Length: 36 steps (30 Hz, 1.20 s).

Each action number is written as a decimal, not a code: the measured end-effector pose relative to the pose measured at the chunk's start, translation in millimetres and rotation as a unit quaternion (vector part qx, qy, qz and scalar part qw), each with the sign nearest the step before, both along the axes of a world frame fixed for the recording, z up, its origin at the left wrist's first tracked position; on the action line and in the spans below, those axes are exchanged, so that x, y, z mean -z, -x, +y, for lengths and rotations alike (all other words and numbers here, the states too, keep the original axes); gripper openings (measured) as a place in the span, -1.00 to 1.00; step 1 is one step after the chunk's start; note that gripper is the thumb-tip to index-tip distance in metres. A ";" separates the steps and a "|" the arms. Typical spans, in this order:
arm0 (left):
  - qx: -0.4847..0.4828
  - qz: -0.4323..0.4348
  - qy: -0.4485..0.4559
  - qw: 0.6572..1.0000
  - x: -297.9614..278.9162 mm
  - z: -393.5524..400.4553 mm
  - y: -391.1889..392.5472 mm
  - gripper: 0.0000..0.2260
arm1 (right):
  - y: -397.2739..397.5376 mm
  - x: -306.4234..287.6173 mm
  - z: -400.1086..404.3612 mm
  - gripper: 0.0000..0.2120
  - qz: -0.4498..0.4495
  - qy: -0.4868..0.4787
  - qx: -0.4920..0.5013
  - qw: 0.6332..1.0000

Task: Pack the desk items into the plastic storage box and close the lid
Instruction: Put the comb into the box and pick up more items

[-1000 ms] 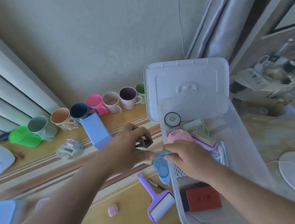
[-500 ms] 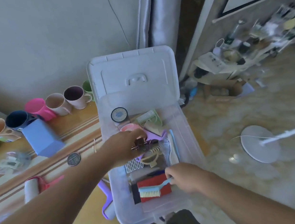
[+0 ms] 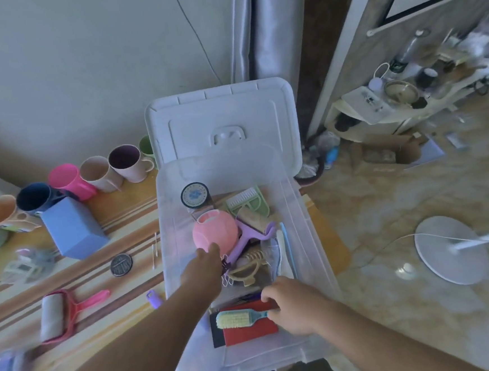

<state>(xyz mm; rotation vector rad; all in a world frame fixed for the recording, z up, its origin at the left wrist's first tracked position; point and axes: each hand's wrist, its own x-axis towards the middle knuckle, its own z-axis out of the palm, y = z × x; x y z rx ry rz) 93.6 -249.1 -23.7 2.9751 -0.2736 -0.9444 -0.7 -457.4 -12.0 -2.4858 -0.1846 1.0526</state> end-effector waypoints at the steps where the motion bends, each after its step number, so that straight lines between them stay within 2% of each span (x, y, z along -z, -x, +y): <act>1: 0.002 0.013 0.002 1.000 -4.5 -2.4 -0.8 -0.45 | -0.4 -0.4 1.6 -0.68 -0.008 -0.005 0.002 1.000; 2: 0.001 0.024 0.027 0.999 -11.0 -4.2 -2.8 -0.40 | -1.7 -0.7 3.2 -0.69 -0.014 -0.010 0.008 1.000; 4: -0.023 0.017 0.147 0.989 -30.0 -1.4 -13.1 -0.33 | -4.1 -0.2 3.8 -0.71 -0.024 -0.015 0.031 0.999; 5: -0.039 -0.020 0.216 0.975 -42.7 6.6 -20.8 -0.37 | -5.4 0.2 3.9 -0.72 -0.029 -0.015 0.038 0.999; 7: -0.052 -0.157 0.323 0.932 -68.0 35.6 -39.1 -0.59 | -8.0 0.3 4.3 -0.75 -0.038 -0.016 0.050 0.998; 9: -0.080 -0.288 0.365 0.882 -82.8 80.8 -55.8 -0.77 | -10.6 -1.5 7.4 -0.81 -0.056 -0.021 0.056 0.997; 11: -0.156 -0.337 0.345 0.862 -80.5 131.7 -67.0 -0.80 | -16.1 -6.4 15.3 -0.79 -0.095 -0.037 0.076 0.992; 12: -0.193 -0.329 0.314 0.869 -71.7 156.1 -71.0 -0.79 | -20.6 -10.4 21.8 -0.76 -0.122 -0.051 0.093 0.987; 14: -0.229 -0.259 0.230 0.910 -42.8 199.4 -74.3 -0.73 | -31.9 -20.4 40.5 -0.70 -0.177 -0.088 0.118 0.973; 17: -0.186 -0.105 0.133 0.968 3.5 241.1 -68.8 -0.57 | -52.7 -36.7 79.5 -0.68 -0.234 -0.137 0.146 0.951; 20: -0.124 -0.019 0.080 0.989 40.9 256.3 -66.3 -0.43 | -71.4 -50.1 123.4 -0.71 -0.324 -0.168 0.136 0.921; 23: -0.096 -0.007 0.082 0.992 70.9 257.2 -69.7 -0.37 | -84.7 -58.9 166.2 -0.71 -0.363 -0.186 0.104 0.907; 26: -0.068 -0.030 0.069 0.995 94.3 258.4 -68.3 -0.43 | -92.0 -60.3 208.1 -0.70 -0.369 -0.185 0.072 0.908; 29: -0.083 -0.059 0.073 0.992 103.5 261.6 -64.7 -0.48 | -93.7 -56.1 243.2 -0.70 -0.360 -0.165 0.039 0.917; 32: -0.095 -0.055 0.085 0.990 99.6 265.6 -61.8 -0.56 | -96.8 -45.3 271.2 -0.68 -0.292 -0.121 0.008 0.949; 34: -0.106 -0.041 0.114 0.987 94.2 271.8 -57.2 -0.50 | -100.4 -35.3 286.7 -0.66 -0.238 -0.076 0.009 0.968; 36: -0.124 -0.071 0.169 0.975 84.5 281.1 -50.4 -0.41 | -103.4 -24.1 297.6 -0.68 -0.206 -0.027 0.024 0.978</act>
